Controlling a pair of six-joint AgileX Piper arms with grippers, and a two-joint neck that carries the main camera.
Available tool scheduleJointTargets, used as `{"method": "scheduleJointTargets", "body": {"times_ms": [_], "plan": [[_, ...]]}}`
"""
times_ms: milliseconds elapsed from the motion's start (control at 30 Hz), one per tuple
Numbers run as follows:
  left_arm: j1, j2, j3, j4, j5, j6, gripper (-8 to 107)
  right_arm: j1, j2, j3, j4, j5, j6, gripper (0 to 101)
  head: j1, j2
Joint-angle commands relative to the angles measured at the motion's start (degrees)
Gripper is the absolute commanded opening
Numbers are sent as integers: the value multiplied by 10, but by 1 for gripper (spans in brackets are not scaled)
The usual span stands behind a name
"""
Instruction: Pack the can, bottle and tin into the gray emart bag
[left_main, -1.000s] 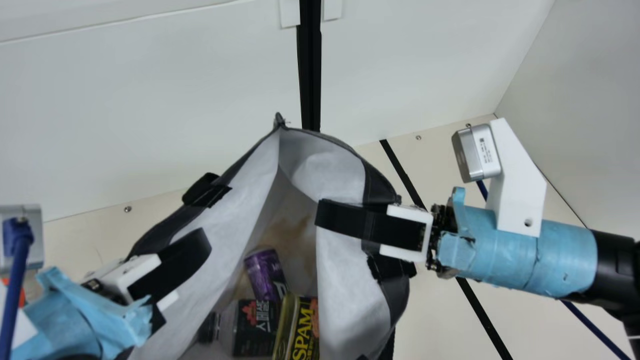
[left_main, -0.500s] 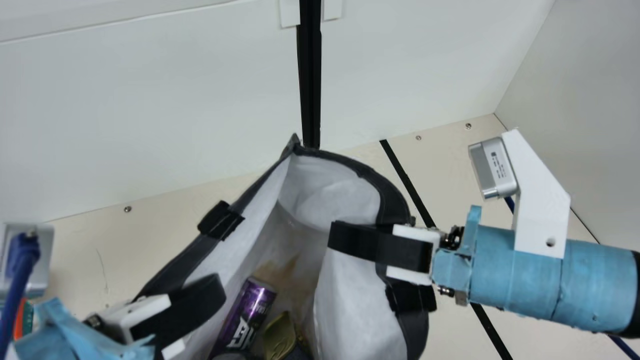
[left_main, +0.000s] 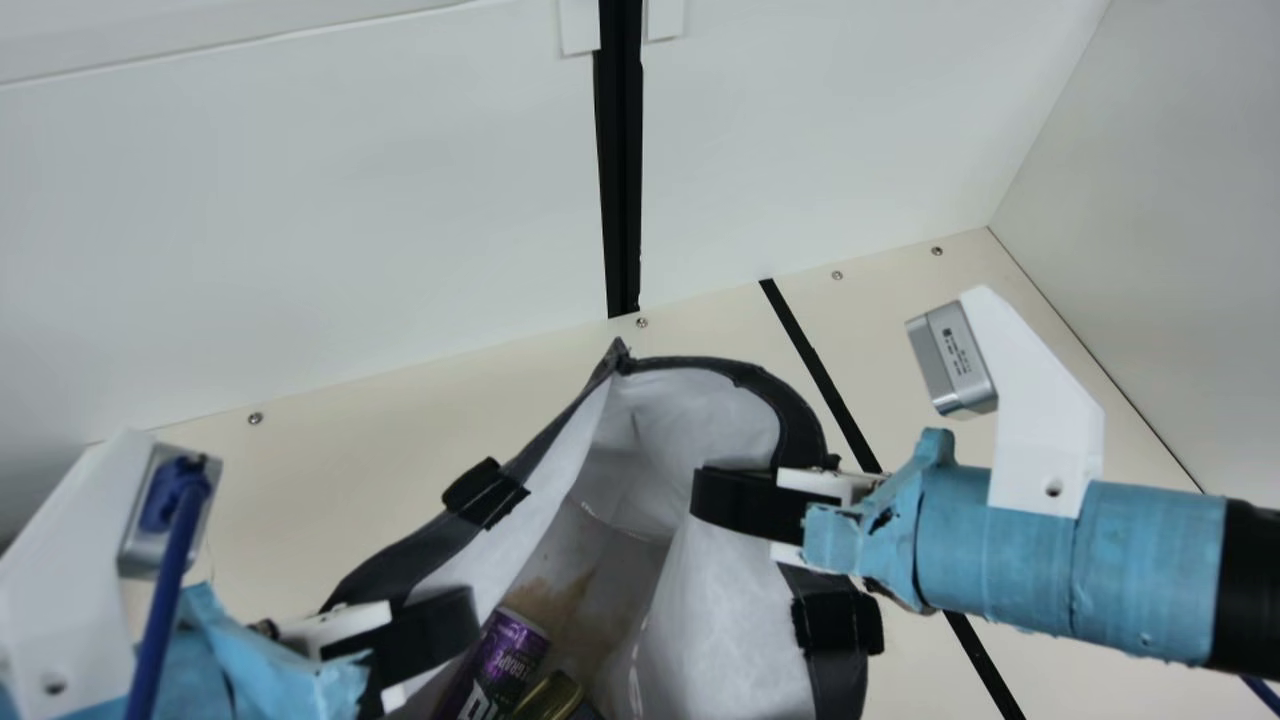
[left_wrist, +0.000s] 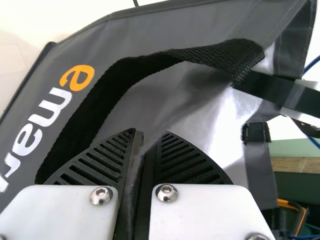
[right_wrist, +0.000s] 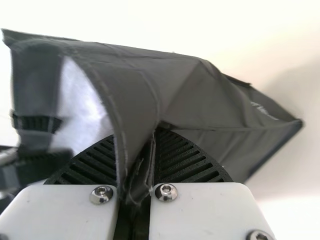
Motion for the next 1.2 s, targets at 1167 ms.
{"method": "scheduleJointTargets", "body": {"times_ms": [1167], "plan": [[70, 64, 24, -2, -110, 194, 10, 166, 83, 17, -212, -99, -74, 0, -13, 0]]}}
